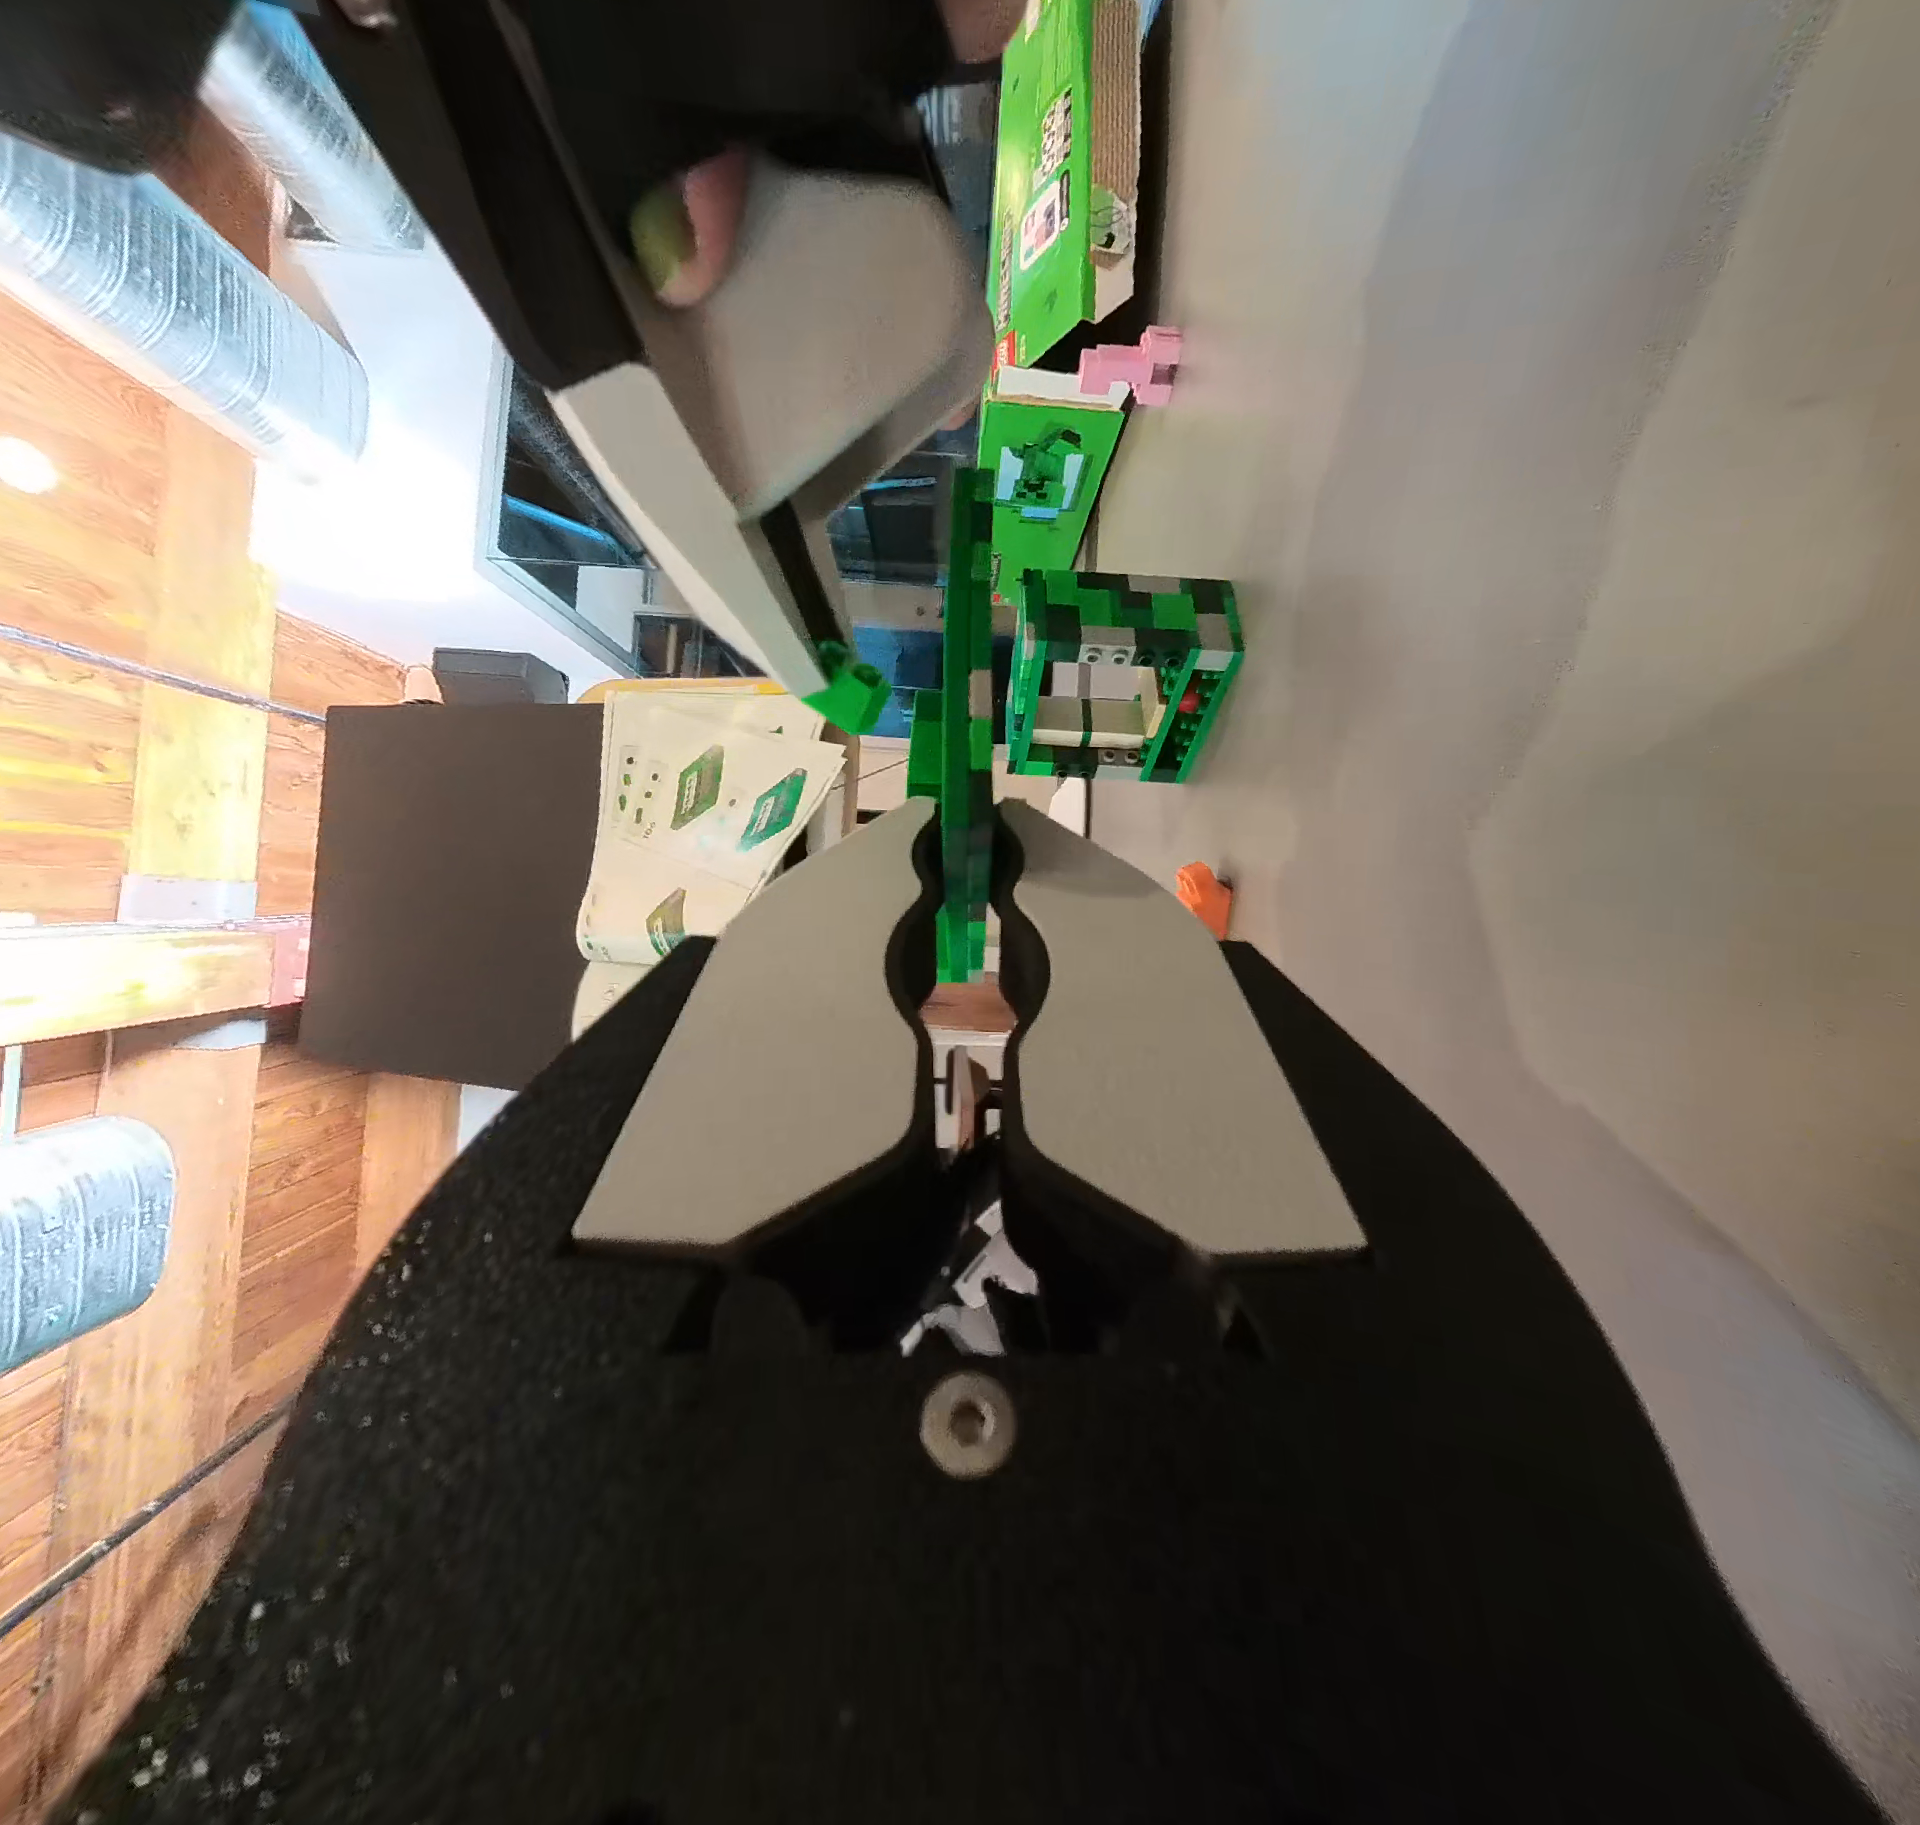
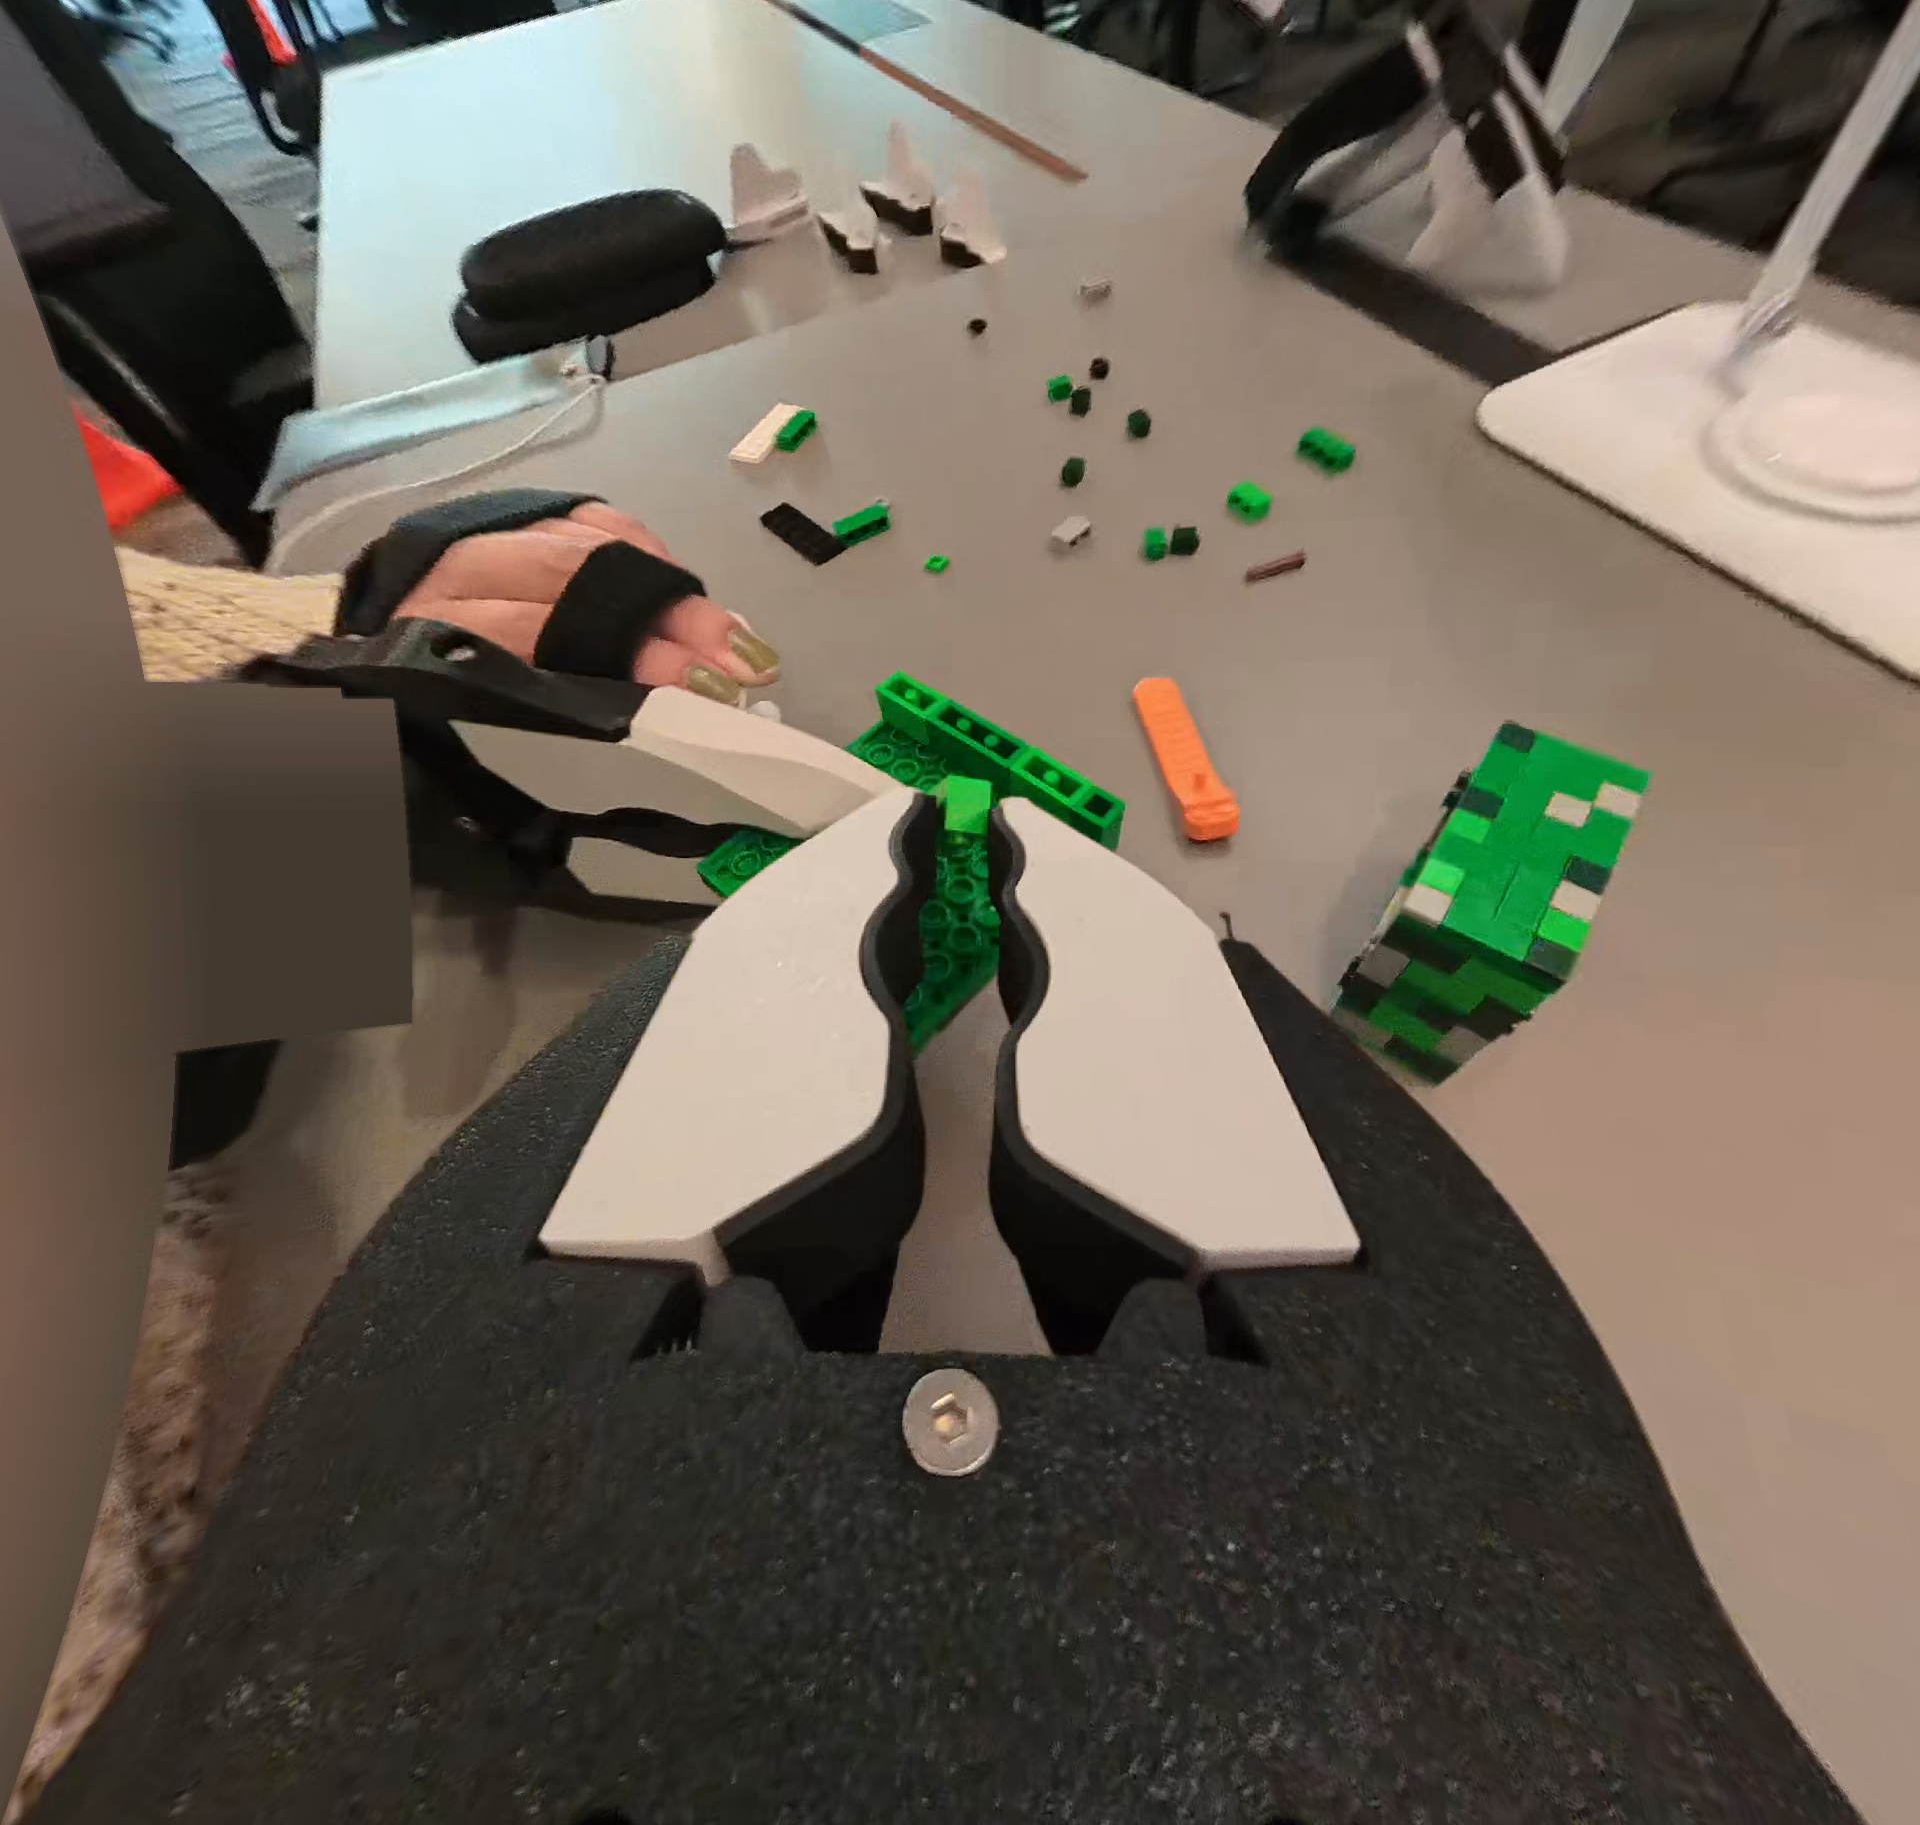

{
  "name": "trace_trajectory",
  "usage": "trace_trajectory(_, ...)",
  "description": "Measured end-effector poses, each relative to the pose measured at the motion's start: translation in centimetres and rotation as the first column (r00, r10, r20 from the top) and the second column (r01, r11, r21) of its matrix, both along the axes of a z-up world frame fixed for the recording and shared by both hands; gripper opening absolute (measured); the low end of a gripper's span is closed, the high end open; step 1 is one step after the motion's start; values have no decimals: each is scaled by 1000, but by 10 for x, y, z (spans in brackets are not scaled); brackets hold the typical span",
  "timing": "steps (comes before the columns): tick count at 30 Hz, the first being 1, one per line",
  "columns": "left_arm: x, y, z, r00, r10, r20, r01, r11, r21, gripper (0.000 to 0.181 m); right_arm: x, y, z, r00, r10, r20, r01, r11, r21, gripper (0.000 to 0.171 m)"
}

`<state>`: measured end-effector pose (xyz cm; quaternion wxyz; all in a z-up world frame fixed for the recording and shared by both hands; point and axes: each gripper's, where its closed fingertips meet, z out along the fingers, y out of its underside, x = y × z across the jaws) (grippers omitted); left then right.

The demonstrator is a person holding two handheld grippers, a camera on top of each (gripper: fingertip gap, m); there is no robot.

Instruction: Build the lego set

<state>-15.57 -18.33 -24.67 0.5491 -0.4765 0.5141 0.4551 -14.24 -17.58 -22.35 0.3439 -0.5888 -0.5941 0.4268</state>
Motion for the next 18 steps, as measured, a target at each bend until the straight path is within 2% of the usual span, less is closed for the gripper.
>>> trace_trajectory(5,-2,1,1,1000,11,-1,-11,1000,3,6,1,-3,-13,998,-36,43,29,987,157,8)
trace_trajectory(9,-2,1,-2,1000,7,-7,-7,1000,-8,6,7,-4,-23,992,-49,114,23,975,220,8)
trace_trajectory(16,-1,2,-3,1000,5,-20,-5,1000,-11,6,7,-3,-25,985,-65,159,24,969,246,13)
trace_trajectory(18,-2,2,-3,1000,9,-16,-9,1000,-13,6,6,-3,-24,984,-64,164,22,970,241,8)
